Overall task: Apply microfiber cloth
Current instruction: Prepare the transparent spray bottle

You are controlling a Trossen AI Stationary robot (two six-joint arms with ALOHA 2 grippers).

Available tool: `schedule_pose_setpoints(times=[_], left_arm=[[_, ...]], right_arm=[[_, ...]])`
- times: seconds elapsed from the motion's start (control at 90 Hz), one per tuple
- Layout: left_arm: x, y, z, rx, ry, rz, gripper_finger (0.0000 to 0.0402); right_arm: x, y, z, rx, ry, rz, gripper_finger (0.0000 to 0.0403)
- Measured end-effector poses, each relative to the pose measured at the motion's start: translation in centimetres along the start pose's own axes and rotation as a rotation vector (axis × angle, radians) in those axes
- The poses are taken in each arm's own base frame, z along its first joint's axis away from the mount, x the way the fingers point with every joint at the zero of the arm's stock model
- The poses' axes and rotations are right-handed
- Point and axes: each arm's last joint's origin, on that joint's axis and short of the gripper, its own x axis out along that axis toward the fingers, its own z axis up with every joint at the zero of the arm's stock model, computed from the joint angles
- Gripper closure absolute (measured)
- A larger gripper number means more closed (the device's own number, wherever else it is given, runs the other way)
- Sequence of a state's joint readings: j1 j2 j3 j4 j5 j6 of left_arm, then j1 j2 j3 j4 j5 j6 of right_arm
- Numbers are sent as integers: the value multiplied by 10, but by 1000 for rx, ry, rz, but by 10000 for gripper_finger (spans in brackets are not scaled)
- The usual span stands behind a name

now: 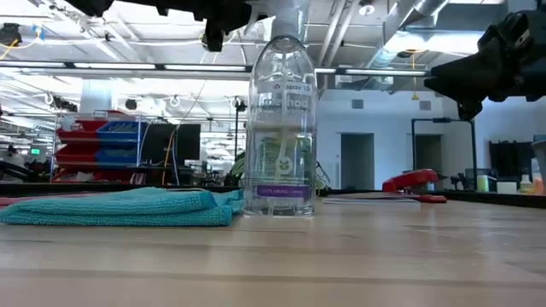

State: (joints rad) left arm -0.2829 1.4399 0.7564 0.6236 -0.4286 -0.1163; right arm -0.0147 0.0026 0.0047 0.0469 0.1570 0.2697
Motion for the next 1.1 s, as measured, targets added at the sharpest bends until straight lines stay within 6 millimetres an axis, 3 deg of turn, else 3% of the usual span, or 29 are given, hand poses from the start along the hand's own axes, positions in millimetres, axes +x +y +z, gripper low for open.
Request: schedule_pose_setpoints(times=[0.2, 0.422, 0.533, 0.7, 0.833, 1.1], left_arm=[[5, -8, 12, 36, 5, -66, 363], [23, -24, 63, 95, 29, -183, 363], [41, -37, 71, 144, 33, -270, 363], [69, -60, 70, 188, 21, -344, 363], [89, -75, 51, 204, 69, -363, 363], [107, -88, 29, 185, 52, -379, 363]], right_arm=[[0, 1, 3, 134, -6, 2, 285], [-1, 1, 6, 223, -24, 17, 285], [-1, 5, 9, 221, -4, 99, 285], [-7, 24, 36, 185, -36, 307, 285], [-7, 43, 56, 106, -17, 368, 285], [14, 92, 63, -81, 155, 351, 285]])
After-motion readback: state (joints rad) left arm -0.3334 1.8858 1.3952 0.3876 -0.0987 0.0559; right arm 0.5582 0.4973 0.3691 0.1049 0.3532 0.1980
